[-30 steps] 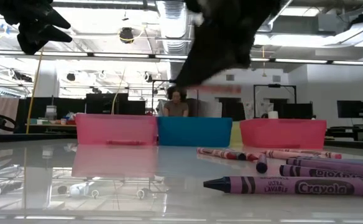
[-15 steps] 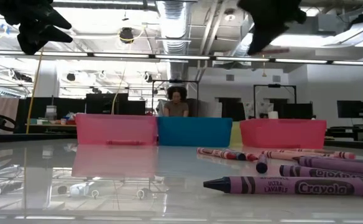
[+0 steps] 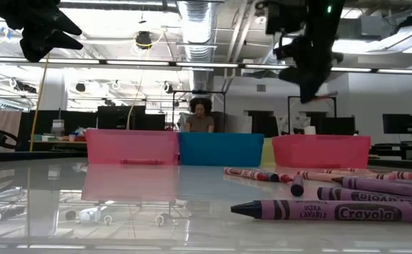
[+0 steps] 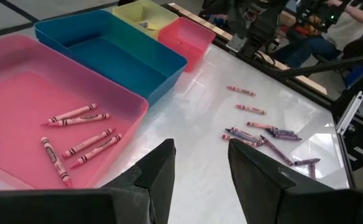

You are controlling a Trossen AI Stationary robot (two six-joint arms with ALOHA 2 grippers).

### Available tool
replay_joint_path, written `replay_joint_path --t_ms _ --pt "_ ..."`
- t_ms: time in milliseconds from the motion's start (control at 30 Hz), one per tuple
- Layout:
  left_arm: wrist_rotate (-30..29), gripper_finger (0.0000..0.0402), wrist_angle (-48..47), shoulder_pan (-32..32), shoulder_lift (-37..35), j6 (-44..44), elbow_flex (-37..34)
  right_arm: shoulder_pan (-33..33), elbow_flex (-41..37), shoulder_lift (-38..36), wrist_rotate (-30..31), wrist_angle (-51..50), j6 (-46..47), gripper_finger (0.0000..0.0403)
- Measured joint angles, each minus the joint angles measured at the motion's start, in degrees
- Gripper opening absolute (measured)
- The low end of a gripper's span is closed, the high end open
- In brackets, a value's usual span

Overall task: Sort crayons
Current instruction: Put the red crayon into the red bin, then put the pink crayon into the pink bin

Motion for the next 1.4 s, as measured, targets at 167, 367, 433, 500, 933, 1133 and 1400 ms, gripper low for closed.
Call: replay_joint_path --t_ms 167,367,433,500,933,1133,1400 --pt "0.03 0.0139 -1.36 0.01 -0.02 -0.86 0.00 -7.15 -10.10 -4.92 -7.14 16.35 -8.64 0.0005" --pt "-0.02 0.0139 -1.58 0.02 -0.02 -0.94 0.00 -13.36 -19.73 -7.65 -12.09 31.86 -16.73 0.0005" --pt "-0.02 0.0139 -1.57 0.00 -0.02 -0.96 0.00 -15.07 -22.12 -7.63 -13.73 35.76 -19.12 0.0005" --pt "-0.05 0.0139 -1.58 0.02 -0.02 -1.01 0.00 -16.51 -24.09 -7.34 -15.88 38.57 -20.93 0.0005" --pt "-1.60 0.0139 -1.56 0.01 0.00 -1.05 0.00 -19.35 -27.46 -4.54 -19.32 44.93 -21.33 0.0061" --pt "-1.26 0.0139 -1.57 0.02 -0.01 -1.05 0.00 -19.04 -25.61 -6.70 -19.32 42.05 -21.34 0.0115" --pt "-1.16 0.0139 -2.56 0.00 -0.01 -1.05 0.00 -13.71 -20.86 -16.31 -19.96 24.72 -13.37 0.0145"
